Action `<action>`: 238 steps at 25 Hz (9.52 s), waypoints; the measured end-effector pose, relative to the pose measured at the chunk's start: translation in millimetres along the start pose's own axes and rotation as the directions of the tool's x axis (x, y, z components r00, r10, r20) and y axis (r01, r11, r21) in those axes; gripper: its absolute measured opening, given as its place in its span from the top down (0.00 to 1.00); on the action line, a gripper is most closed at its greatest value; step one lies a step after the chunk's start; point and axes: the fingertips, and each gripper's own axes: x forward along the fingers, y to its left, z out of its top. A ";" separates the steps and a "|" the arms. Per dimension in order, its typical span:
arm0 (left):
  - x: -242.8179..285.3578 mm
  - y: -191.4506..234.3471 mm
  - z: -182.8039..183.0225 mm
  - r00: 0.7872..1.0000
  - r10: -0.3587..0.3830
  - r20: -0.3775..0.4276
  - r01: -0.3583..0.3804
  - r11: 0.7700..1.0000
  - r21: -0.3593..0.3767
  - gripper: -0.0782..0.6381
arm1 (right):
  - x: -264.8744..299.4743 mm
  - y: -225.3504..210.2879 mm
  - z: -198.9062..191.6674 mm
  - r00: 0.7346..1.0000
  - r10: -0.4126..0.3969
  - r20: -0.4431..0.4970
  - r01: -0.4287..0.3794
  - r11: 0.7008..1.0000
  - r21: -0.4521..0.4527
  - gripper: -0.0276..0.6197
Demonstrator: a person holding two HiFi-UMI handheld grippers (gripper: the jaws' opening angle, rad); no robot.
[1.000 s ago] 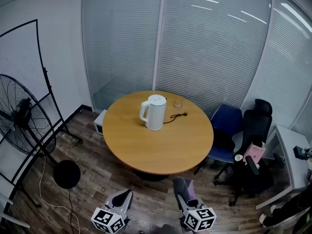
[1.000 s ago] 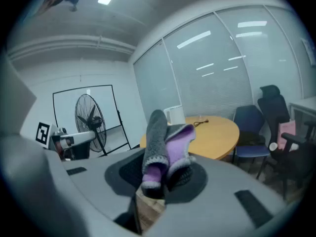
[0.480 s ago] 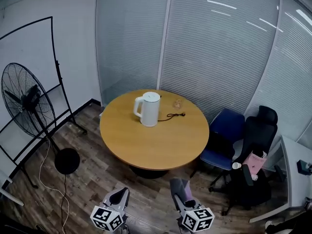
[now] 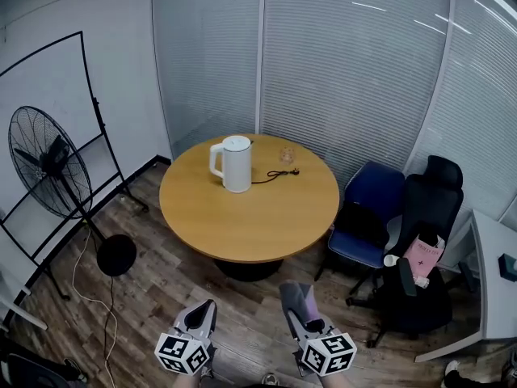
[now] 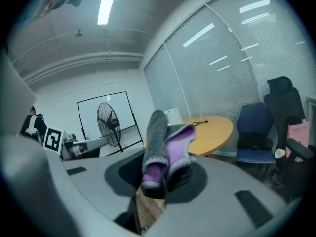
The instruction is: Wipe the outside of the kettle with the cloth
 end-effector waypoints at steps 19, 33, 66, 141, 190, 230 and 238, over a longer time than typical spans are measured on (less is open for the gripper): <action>18.1 39.0 -9.4 1.000 0.026 -0.013 -0.027 0.999 -0.023 0.88 | 57.4 -5.5 1.0 0.999 0.023 -0.031 -0.023 1.000 0.002 0.81; 62.8 201.3 38.8 0.994 -0.097 -0.045 0.096 0.995 -0.023 0.88 | 195.4 41.0 34.6 0.987 -0.161 -0.001 0.161 0.985 0.062 0.81; 271.7 292.0 57.7 0.987 -0.138 -0.078 0.136 0.990 -0.032 0.88 | 374.9 -75.1 115.0 0.978 -0.209 0.022 0.208 0.977 0.051 0.81; 527.6 376.0 80.9 0.867 -0.427 -0.256 0.467 0.876 0.118 0.67 | 620.7 -239.5 39.5 0.815 -0.503 -0.287 0.567 0.794 0.220 0.81; 501.0 337.4 66.5 0.833 -0.472 -0.288 0.500 0.865 0.029 0.66 | 621.6 -231.4 23.1 0.821 -0.479 -0.310 0.568 0.739 0.363 0.81; 488.5 281.7 54.1 0.783 -0.549 -0.294 0.568 0.823 -0.025 0.69 | 593.8 -146.3 115.5 0.971 -0.237 -0.040 0.234 0.896 0.378 0.81; 488.7 282.3 53.8 0.770 -0.565 -0.296 0.582 0.812 -0.036 0.69 | 615.3 -166.8 48.1 0.943 -0.254 -0.217 0.322 0.862 0.391 0.81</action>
